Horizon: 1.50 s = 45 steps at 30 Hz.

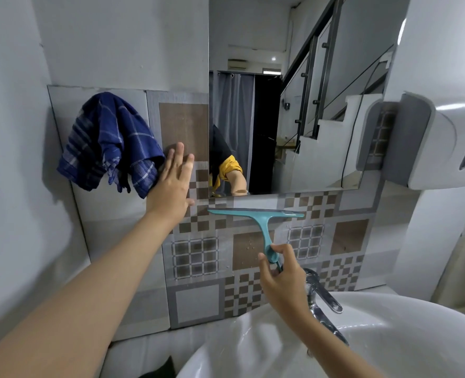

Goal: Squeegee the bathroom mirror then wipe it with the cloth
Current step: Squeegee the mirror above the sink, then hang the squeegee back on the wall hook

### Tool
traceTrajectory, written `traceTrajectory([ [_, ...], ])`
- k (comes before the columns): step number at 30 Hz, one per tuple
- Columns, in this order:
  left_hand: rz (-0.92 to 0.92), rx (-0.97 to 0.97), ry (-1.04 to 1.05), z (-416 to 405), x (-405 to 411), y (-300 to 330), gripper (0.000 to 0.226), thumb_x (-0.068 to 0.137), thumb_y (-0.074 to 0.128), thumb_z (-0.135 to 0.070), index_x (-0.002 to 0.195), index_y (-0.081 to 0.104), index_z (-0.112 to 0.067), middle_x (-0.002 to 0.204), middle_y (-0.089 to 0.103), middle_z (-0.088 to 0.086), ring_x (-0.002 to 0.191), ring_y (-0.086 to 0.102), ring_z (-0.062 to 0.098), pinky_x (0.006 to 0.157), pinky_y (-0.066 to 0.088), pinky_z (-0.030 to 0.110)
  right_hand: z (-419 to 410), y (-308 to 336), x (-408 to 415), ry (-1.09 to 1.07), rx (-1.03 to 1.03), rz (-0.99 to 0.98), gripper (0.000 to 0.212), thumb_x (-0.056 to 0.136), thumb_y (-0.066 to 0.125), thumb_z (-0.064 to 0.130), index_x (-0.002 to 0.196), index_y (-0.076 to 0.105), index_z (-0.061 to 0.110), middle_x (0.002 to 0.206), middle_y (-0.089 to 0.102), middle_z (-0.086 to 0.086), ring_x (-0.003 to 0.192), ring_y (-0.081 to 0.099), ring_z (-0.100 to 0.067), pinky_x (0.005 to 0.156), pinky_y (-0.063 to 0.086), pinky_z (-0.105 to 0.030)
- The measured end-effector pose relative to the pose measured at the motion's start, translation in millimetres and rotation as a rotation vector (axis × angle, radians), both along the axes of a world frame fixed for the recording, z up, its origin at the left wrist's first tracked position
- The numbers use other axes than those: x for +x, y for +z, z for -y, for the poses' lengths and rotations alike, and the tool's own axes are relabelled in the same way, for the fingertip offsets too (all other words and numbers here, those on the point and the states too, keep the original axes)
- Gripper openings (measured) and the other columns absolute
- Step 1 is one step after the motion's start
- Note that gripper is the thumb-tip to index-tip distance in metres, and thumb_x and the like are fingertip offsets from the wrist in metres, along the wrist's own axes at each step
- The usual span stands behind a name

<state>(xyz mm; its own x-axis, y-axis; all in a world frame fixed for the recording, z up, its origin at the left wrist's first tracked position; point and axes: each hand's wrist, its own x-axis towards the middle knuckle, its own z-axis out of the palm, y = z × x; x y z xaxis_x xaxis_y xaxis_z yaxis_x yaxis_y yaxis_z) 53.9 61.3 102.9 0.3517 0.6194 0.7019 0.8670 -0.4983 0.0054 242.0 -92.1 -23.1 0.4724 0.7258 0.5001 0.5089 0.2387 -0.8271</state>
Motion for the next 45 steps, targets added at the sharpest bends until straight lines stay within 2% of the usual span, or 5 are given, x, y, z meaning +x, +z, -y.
traceTrajectory([
  [5,0.179,-0.134,-0.050,26.7,12.6,5.7,0.092,0.079,0.073,-0.023,0.148,0.014,-0.012,0.159,-0.005,0.011,0.146,0.002,0.029,0.114,0.019,0.045,31.5,24.4,15.2,0.073,-0.127,0.019,0.015,0.087,0.067,0.021,0.094,0.054,0.021,0.085,0.064,0.006,0.051,0.063,-0.020,0.046,0.056,-0.033],
  [9,0.290,-0.187,-0.309,68.8,26.6,-2.1,0.063,0.081,0.071,-0.029,0.136,0.044,-0.015,0.145,0.044,0.008,0.130,0.044,0.028,0.111,0.026,0.045,60.0,56.2,24.5,0.244,-0.295,0.110,0.017,0.086,0.070,0.018,0.098,0.059,0.020,0.074,0.064,0.003,0.041,0.053,-0.001,0.042,0.042,-0.012],
  [17,0.317,-0.929,-0.789,134.2,35.6,-1.2,0.022,0.078,0.072,-0.005,0.100,0.066,-0.010,0.101,0.073,0.003,0.096,0.068,0.009,0.091,0.053,0.030,77.5,132.1,33.3,0.515,-0.443,0.410,0.025,0.082,0.073,0.012,0.104,0.063,0.018,0.062,0.065,0.005,0.043,0.055,0.002,0.044,0.041,-0.010],
  [25,0.403,-0.827,-0.720,131.5,10.0,-1.3,0.023,0.073,0.073,0.005,0.079,0.068,-0.016,0.093,0.070,0.017,0.086,0.069,0.028,0.082,0.057,0.045,52.2,161.9,42.7,0.563,-0.341,0.299,0.036,0.072,0.080,0.019,0.105,0.064,0.018,0.062,0.066,-0.005,0.045,0.050,-0.016,0.039,0.044,-0.025],
  [45,0.832,-0.407,-0.469,84.7,-60.8,-58.1,0.041,0.076,0.074,-0.005,0.104,0.057,-0.030,0.103,0.064,-0.012,0.089,0.063,0.007,0.073,0.058,0.029,-96.4,129.1,-85.4,0.569,-0.035,0.081,0.042,0.084,0.072,0.010,0.123,0.059,0.018,0.088,0.072,-0.015,0.079,0.072,-0.029,0.071,0.061,-0.047],
])
